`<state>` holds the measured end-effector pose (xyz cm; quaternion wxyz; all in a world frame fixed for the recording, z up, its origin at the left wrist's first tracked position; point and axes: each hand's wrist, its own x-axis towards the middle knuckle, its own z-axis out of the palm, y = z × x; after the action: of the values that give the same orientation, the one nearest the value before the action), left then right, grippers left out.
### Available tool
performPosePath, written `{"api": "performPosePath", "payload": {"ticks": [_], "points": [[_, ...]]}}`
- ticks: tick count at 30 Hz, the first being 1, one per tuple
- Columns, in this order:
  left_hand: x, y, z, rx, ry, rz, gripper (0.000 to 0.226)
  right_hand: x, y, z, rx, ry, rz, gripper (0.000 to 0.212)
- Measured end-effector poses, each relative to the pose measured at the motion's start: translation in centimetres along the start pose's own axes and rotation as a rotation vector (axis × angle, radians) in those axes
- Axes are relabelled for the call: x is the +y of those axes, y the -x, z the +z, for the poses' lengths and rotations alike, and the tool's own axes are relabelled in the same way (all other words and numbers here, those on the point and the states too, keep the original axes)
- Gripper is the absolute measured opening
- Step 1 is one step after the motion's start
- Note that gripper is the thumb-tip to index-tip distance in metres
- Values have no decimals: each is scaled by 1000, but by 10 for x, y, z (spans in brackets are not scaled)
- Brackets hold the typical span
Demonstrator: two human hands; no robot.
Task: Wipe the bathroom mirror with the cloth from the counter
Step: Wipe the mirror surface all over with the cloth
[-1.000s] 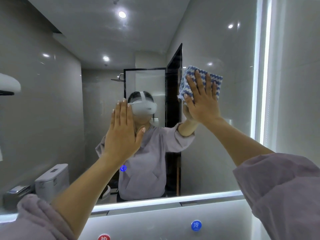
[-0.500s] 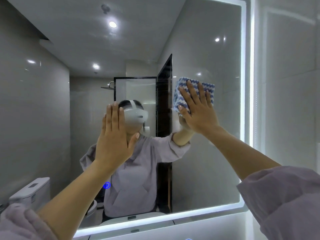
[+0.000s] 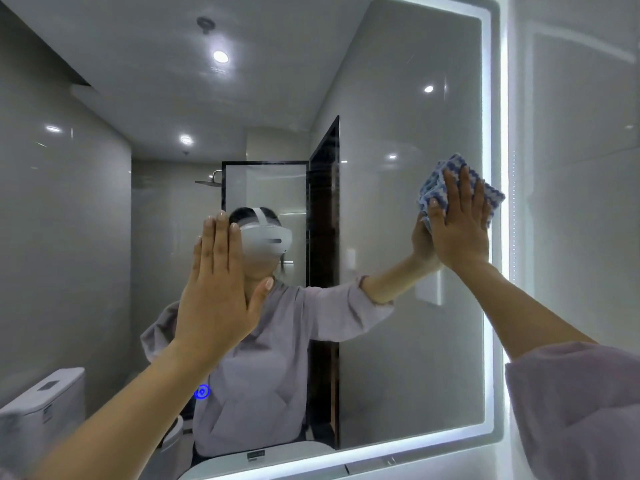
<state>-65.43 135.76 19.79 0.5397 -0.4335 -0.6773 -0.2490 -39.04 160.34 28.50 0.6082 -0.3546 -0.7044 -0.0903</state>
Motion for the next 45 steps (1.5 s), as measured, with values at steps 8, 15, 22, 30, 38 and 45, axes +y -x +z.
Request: {"api": "performPosePath", "payload": {"ticks": [8,15,22,30,38,45], "points": [[1,0,-2,5,19,-1,87,-28,-6,6,36,22,160,59],[2,1,-3,13,13,-3,87,-84,-18,9,36,57,58,60],[3,0,-4,31,34,-6,87,-166,-14,17,40,82,-179,64],[3,0,-3,21,0,-14,86,-254,-5,36,-17,96,-514,64],[4,-1,-2,10,-16,-36,88,-283,4,32,-47,157,-665,60],[2,0,-2,22,-2,-20,87,-267,-9,30,-19,179,-708,58]]}}
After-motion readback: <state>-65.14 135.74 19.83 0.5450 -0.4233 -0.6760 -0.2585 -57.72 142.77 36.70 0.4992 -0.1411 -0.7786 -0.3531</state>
